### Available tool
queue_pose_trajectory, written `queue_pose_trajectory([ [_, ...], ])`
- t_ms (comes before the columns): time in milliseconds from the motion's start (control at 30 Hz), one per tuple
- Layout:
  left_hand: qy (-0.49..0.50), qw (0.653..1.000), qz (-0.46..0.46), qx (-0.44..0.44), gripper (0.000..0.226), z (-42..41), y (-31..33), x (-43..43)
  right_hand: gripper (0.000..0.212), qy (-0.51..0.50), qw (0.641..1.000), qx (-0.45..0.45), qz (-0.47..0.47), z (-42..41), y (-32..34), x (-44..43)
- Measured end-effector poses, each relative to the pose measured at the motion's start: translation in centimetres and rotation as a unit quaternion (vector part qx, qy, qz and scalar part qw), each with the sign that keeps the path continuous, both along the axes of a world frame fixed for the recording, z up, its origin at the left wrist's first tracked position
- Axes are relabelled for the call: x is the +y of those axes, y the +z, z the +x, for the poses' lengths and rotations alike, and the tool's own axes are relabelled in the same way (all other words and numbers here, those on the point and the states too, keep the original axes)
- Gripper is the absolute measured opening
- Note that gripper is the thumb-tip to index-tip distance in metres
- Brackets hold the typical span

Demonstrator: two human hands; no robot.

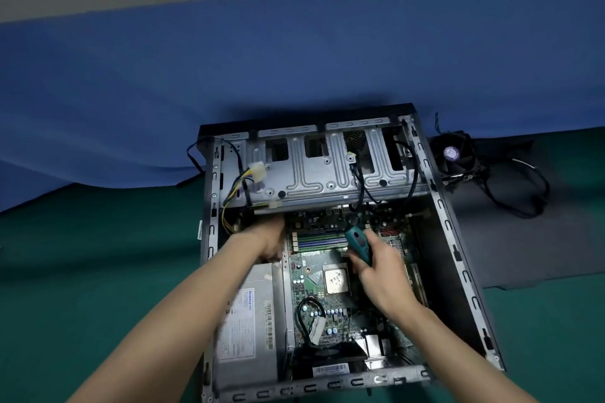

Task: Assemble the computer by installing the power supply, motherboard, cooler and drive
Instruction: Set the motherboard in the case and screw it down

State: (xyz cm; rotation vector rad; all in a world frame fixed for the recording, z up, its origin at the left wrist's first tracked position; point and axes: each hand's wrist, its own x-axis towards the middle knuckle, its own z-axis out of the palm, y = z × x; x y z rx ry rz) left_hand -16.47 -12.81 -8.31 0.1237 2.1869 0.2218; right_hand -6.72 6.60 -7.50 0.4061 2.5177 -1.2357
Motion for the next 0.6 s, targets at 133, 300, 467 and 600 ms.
queue_pose_trajectory([
  [133, 0.035, 0.999, 0.016, -0.007, 0.012, -0.3, -1.0, -0.2, 0.033, -0.028, 0.999, -0.004, -0.014, -0.1, -0.2, 0.2],
  [300, 0.057, 0.998, 0.014, -0.001, 0.023, -0.3, -1.7, 0.6, 0.024, -0.03, 0.999, -0.004, -0.031, -0.2, -0.4, 0.4],
  [467, 0.038, 0.999, 0.003, -0.008, 0.024, -0.1, -1.8, 1.1, 0.028, -0.032, 0.999, -0.011, -0.036, -0.2, -0.6, 0.3],
  [600, 0.002, 1.0, 0.002, -0.001, 0.023, 0.0, -1.6, 1.6, 0.025, -0.031, 0.999, -0.011, -0.039, -0.2, -0.6, 0.4],
])
